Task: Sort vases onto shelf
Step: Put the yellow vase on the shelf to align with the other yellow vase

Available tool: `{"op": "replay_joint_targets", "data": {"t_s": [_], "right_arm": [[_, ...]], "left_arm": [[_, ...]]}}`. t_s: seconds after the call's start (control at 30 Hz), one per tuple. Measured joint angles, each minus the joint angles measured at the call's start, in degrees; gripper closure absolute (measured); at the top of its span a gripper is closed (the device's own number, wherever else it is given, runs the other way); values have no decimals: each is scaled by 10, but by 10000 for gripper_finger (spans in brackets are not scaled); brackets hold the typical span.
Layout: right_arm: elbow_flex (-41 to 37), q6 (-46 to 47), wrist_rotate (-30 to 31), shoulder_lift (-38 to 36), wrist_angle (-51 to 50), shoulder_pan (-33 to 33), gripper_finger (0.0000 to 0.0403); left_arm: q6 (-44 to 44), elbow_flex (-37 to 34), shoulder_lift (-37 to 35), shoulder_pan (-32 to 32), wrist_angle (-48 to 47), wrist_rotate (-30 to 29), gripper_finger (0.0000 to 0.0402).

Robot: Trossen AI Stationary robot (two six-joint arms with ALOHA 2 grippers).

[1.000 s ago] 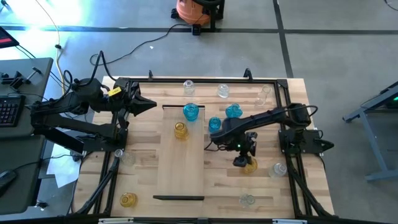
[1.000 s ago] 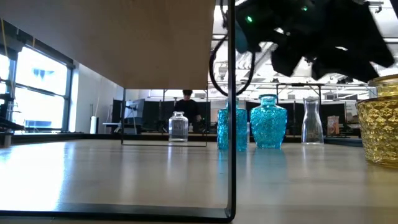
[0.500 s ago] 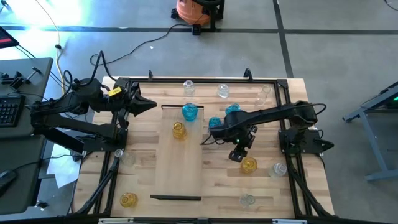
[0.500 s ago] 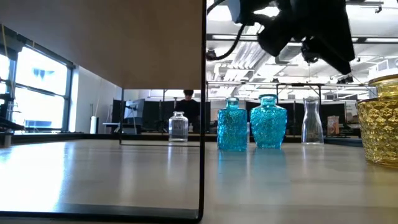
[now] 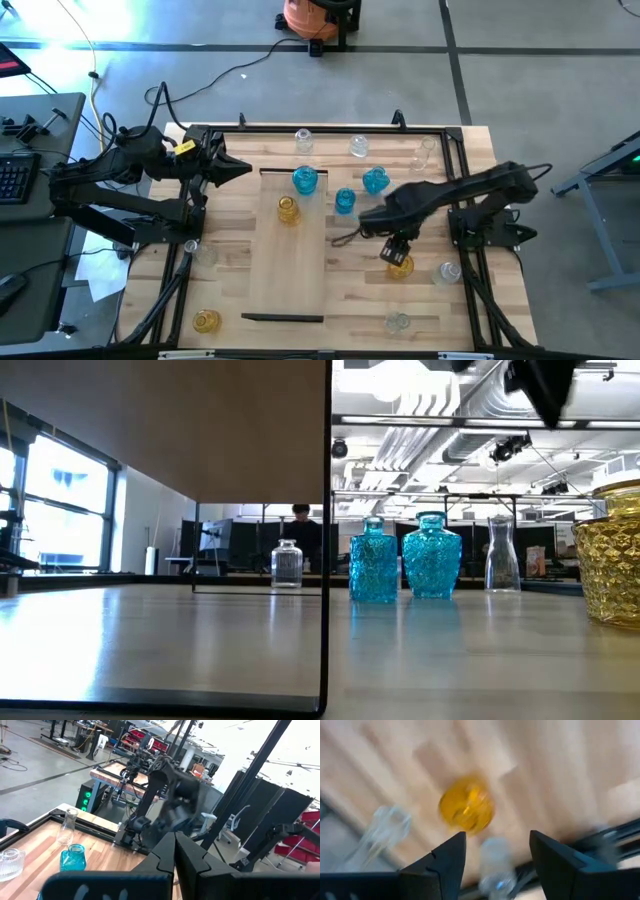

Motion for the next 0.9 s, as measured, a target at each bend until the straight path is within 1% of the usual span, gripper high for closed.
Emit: {"op": "replay_joint_targets", "data": {"t_s": [0.07,0.13,0.23,0.4,0.53,0.73,0.83,0.9], "right_arm": [[24,46,74,-8,1,33,205],[46,100,133,-10,2,68,208],[59,158,176,-4,13,117,210],[24,244,171,20,19,186,210],[-5,296,170,34,40,220,210],[-52,374,150,35,101,227,210],[-71,409,146,35,143,220,210],[-85,436,128,36,154,210,210]], "left_arm": [[0,0,0,0,0,0,401],[0,0,0,0,0,0,401],[1,0,0,0,0,0,401],[10,0,0,0,0,0,401],[10,0,0,0,1,-1,401],[9,0,0,0,1,-1,401],[9,0,0,0,1,-1,401],[9,0,0,0,1,-1,401]]}}
